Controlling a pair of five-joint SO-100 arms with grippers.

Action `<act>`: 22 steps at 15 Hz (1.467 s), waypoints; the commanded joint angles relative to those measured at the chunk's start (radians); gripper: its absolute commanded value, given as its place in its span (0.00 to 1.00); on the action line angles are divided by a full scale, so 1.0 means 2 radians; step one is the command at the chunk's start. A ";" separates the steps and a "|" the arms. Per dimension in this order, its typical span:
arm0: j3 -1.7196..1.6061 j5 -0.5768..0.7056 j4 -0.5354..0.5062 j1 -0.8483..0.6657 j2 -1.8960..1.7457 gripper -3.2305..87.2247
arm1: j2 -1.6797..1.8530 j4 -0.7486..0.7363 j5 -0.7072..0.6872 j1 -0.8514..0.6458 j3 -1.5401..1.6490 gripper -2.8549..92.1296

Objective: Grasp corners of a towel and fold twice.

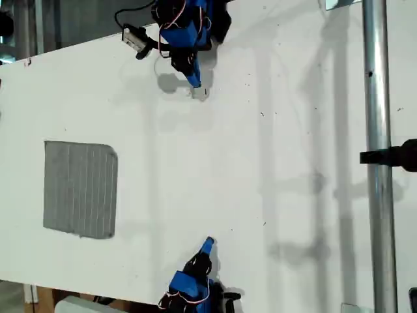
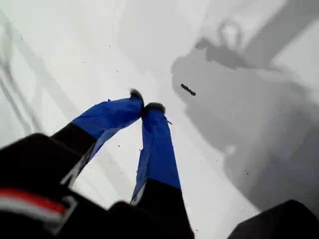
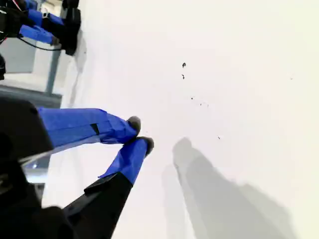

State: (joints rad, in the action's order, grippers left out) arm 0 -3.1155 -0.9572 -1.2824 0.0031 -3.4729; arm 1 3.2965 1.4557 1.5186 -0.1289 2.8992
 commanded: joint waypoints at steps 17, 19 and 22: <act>-0.003 -0.225 -0.002 -0.071 -0.003 0.01 | -0.003 0.005 -0.008 0.009 -0.008 0.03; -0.003 -0.225 -0.002 -0.070 -0.003 0.01 | -0.003 0.005 -0.008 0.011 -0.008 0.03; -0.003 -0.224 -0.002 -0.069 -0.003 0.01 | -0.003 0.005 -0.009 0.015 -0.006 0.03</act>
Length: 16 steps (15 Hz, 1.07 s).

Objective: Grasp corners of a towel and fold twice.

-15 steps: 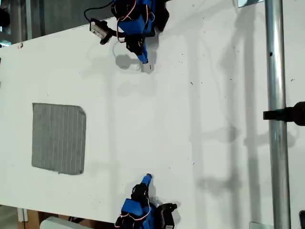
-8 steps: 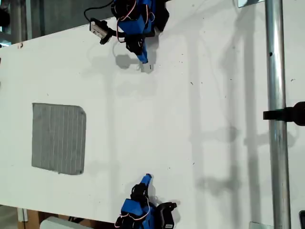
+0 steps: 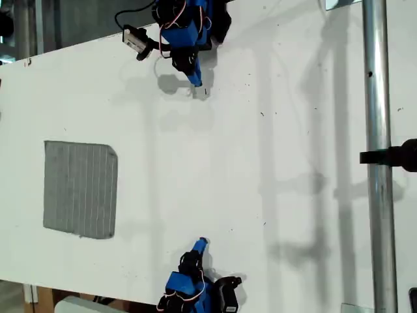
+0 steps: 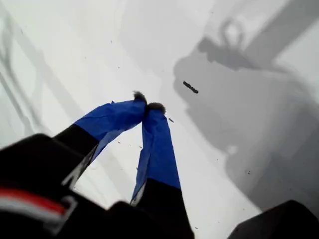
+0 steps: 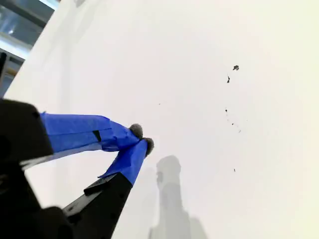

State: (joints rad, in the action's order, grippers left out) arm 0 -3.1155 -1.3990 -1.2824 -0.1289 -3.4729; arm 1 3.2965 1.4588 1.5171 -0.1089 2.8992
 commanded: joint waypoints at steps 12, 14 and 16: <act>0.164 -0.073 -0.043 0.001 0.061 0.00 | -0.048 -0.037 -0.031 0.027 -0.104 0.03; 0.235 -0.054 -0.038 -0.018 0.153 0.00 | -0.179 -0.075 -0.079 0.008 -0.192 0.03; 0.301 -0.030 -0.038 -0.040 0.222 0.00 | -0.333 -0.090 -0.139 -0.016 -0.310 0.03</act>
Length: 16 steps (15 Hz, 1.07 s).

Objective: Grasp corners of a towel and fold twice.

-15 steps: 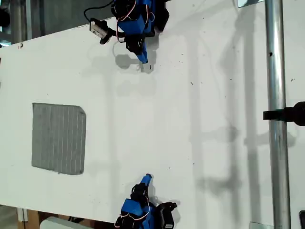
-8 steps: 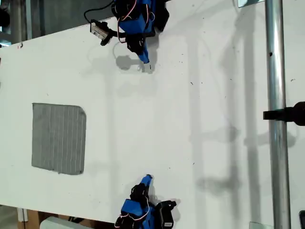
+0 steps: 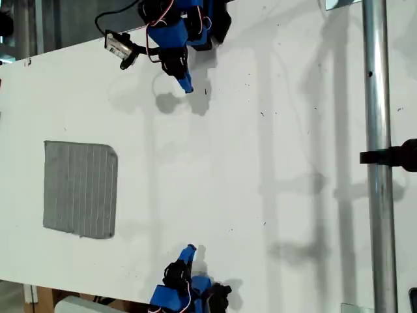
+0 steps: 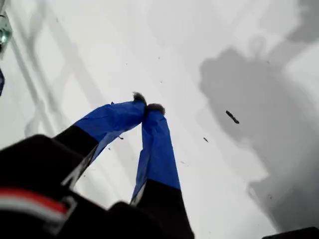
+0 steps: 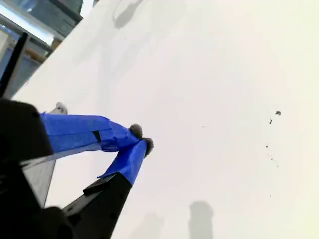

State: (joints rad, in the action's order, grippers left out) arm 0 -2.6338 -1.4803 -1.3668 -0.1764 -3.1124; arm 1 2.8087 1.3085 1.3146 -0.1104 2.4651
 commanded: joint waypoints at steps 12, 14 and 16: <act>0.223 0.245 0.056 -0.339 0.322 0.00 | -0.549 -0.104 -0.269 -0.237 -0.453 0.03; 0.273 0.275 0.063 -0.380 0.391 0.00 | -0.632 -0.101 -0.294 -0.263 -0.528 0.03; 0.327 0.299 0.070 -0.416 0.464 0.00 | -0.701 -0.098 -0.311 -0.283 -0.589 0.03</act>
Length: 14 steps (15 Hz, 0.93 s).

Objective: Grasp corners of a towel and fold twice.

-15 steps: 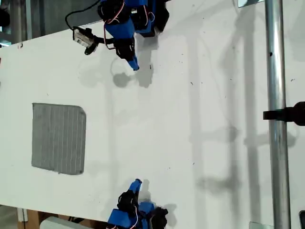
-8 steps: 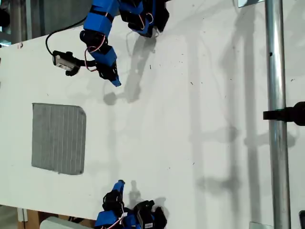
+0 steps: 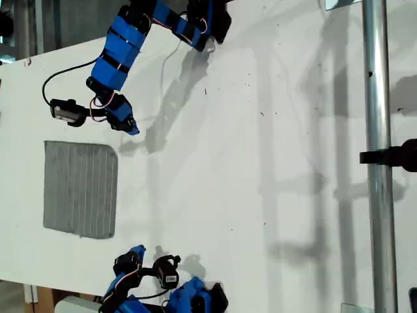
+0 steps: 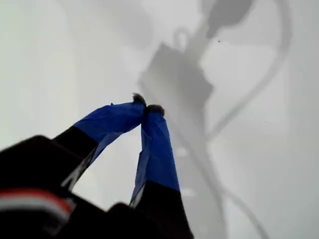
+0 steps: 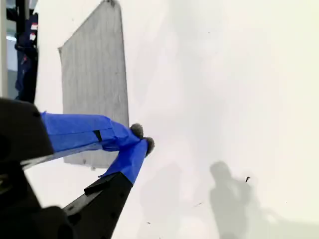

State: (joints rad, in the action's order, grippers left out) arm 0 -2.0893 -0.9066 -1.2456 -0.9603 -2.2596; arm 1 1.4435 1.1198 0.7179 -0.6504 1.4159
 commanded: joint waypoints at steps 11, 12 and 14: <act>0.278 0.108 0.104 -0.137 0.364 0.01 | -0.242 -0.054 -0.108 -0.090 -0.263 0.03; 0.292 0.115 0.121 -0.138 0.387 0.01 | -0.247 -0.071 -0.111 -0.093 -0.261 0.03; 0.320 0.115 0.155 -0.141 0.436 0.01 | -0.258 -0.114 -0.119 -0.097 -0.259 0.03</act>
State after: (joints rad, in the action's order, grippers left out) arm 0 -1.5202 -0.6796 -0.9787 -1.2257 -1.4097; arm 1 0.9081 0.9511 0.4939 -0.8299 0.9572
